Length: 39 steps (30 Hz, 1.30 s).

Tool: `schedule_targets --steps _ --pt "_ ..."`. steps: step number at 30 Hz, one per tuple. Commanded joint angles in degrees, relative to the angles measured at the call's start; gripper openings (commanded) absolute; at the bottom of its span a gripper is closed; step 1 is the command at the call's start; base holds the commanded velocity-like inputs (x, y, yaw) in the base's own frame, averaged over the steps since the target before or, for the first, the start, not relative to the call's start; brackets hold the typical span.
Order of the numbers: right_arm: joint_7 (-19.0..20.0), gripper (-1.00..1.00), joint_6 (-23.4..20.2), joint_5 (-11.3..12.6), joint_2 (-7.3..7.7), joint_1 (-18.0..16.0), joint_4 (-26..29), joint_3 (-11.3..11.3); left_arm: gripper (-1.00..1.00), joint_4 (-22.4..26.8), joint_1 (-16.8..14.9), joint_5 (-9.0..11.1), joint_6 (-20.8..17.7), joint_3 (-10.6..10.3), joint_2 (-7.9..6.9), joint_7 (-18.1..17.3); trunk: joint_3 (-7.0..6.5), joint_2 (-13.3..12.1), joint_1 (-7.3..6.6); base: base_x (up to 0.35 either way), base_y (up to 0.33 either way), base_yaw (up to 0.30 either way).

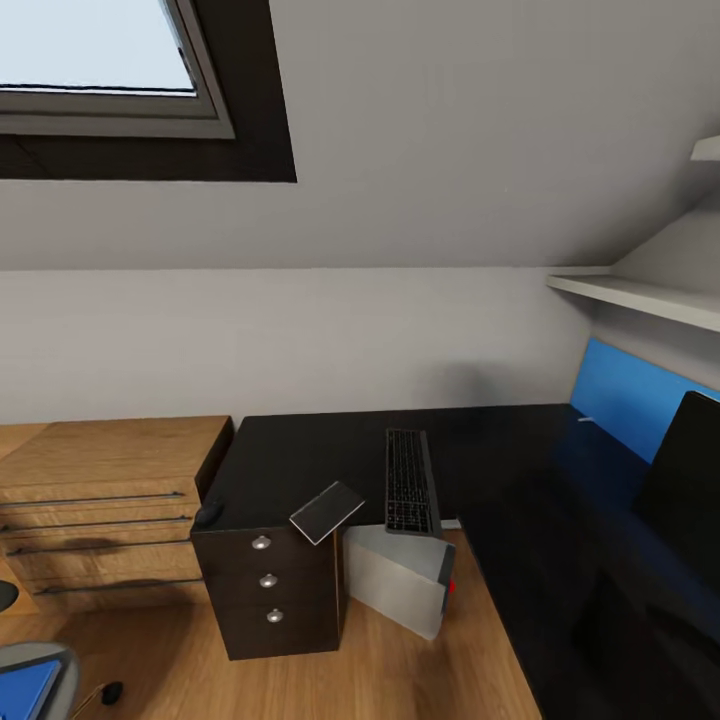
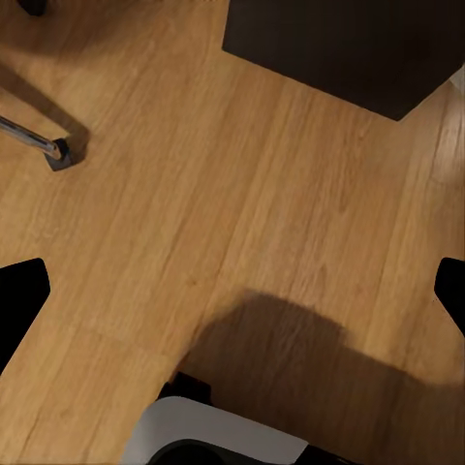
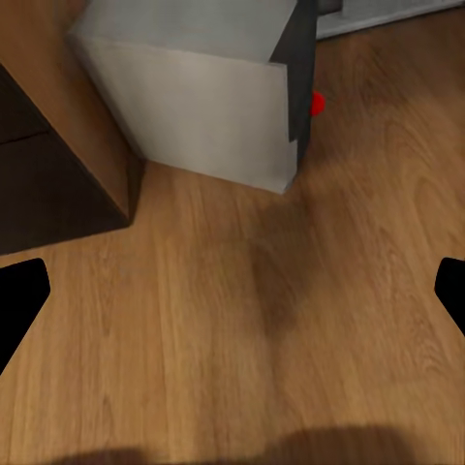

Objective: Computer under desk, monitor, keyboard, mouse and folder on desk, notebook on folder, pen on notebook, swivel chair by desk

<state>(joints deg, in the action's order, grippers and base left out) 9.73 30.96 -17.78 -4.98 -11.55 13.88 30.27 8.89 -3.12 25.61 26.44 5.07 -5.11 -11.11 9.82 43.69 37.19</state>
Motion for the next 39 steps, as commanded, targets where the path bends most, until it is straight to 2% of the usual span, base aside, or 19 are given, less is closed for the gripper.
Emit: schedule_targets --steps 1,4,9,13,15,17,18,20,21,22,23,24,25,29,33,35,36,37,39 --pt "0.3 1.0 0.2 -0.4 -0.05 0.0 0.1 0.5 1.0 0.0 -0.1 0.2 0.0 0.5 0.01 -0.6 0.27 0.5 0.24 0.001 0.0 0.0" --pt "0.2 1.0 0.2 -0.2 -0.19 -0.1 0.8 0.5 1.0 0.1 -0.1 0.2 0.0 0.5 0.05 -0.5 0.81 1.7 0.9 0.0 0.0 0.0" --pt "-0.5 1.0 -0.1 0.1 -1.39 -1.4 4.8 0.6 1.0 0.2 -0.1 0.2 -0.3 0.5 0.3 -0.4 1.71 3.7 1.99 0.0 0.0 0.0" --pt "-2.0 1.0 -0.5 0.4 -2.05 -6.9 7.3 0.7 1.0 0.3 -0.1 0.2 -0.3 0.5 0.42 -0.3 2.43 5.3 2.87 0.0 0.0 0.0" --pt "-2.3 1.0 -1.4 2.0 -2.39 -9.2 7.6 0.7 1.0 0.3 -0.1 0.2 -0.3 0.5 0.43 -0.3 2.79 6.1 3.31 0.0 0.0 0.0" --pt "-2.4 1.0 -3.3 5.5 -2.57 -10.9 7.8 0.7 1.0 0.3 -0.1 0.3 -0.3 0.6 0.46 -0.3 3.15 6.9 3.75 0.0 0.0 0.0" --pt "-2.3 1.0 -4.7 8.8 -2.64 -11.7 8.0 0.7 1.0 0.3 -0.1 0.3 -0.3 0.6 0.47 -0.3 3.33 7.3 3.97 0.0 0.0 0.0" --pt "-2.3 1.0 -6.1 12.3 -2.65 -12.5 8.2 0.7 1.0 0.3 -0.1 0.3 -0.3 0.6 0.49 -0.3 3.68 8.1 4.41 0.0 0.0 0.0" --pt "-2.2 1.0 -7.3 15.7 -2.65 -13.1 8.4 0.6 1.0 0.3 -0.1 0.3 -0.3 0.6 0.51 -0.3 3.86 8.5 4.63 0.0 0.0 0.0" --pt "-2.1 1.0 -7.8 17.1 -2.67 -13.4 8.6 0.6 1.0 0.3 -0.1 0.3 -0.3 0.6 0.53 -0.3 4.04 8.9 4.85 0.0 0.0 0.0" --pt "-1.6 1.0 -8.7 20.7 -2.74 -14.1 9.0 0.6 1.0 0.3 -0.1 0.3 -0.3 0.6 0.74 -0.3 4.22 9.3 5.07 0.0 0.0 0.0" --pt "-1.2 1.0 -9.0 22.1 -2.78 -14.3 9.2 0.6 1.0 0.3 -0.1 0.3 -0.3 0.6 0.92 -0.3 4.4 9.7 5.29 0.0 0.0 0.0" --pt "-0.3 1.0 -9.4 23.5 -2.78 -14.6 9.4 0.6 1.0 0.4 -0.1 0.3 -0.3 0.6 1.09 -0.3 4.58 10.1 5.51 0.0 0.0 0.0" --pt "2.2 1.0 -10.8 24.7 -2.76 -14.9 9.8 0.7 1.0 0.4 -0.1 0.5 -0.2 0.6 1.21 -0.3 5.3 11.7 6.39 0.0 0.0 0.0" --pt "5.0 1.0 -14.2 26.3 -2.6 -14.9 10.0 0.8 1.0 0.4 -0.1 2.3 -0.1 0.6 1.23 -0.3 6.02 13.3 7.27 0.0 0.0 0.0" --pt "7.3 1.0 -18.2 30.5 -2.45 -14.9 10.9 0.9 1.0 0.4 -0.1 3.5 -0.1 0.6 1.24 -0.3 6.38 14.1 7.7 0.0 0.0 0.0" --pt "8.2 1.0 -21.6 34.8 -2.38 -15.0 12.4 0.9 1.0 0.4 -0.1 3.9 0.0 0.6 1.24 -0.3 6.56 14.5 7.92 0.0 0.0 0.0" --pt "8.4 1.0 -22.9 36.2 -2.37 -15.0 12.9 0.9 1.0 0.4 0.0 4.0 0.0 0.6 1.24 -0.3 6.74 14.9 8.14 0.0 0.0 0.0" --pt "9.0 1.0 -28.2 42.4 -2.32 -15.0 14.7 0.8 1.0 0.5 -0.1 4.2 0.0 0.6 1.24 -0.3 7.1 15.7 8.58 0.0 0.0 0.0"
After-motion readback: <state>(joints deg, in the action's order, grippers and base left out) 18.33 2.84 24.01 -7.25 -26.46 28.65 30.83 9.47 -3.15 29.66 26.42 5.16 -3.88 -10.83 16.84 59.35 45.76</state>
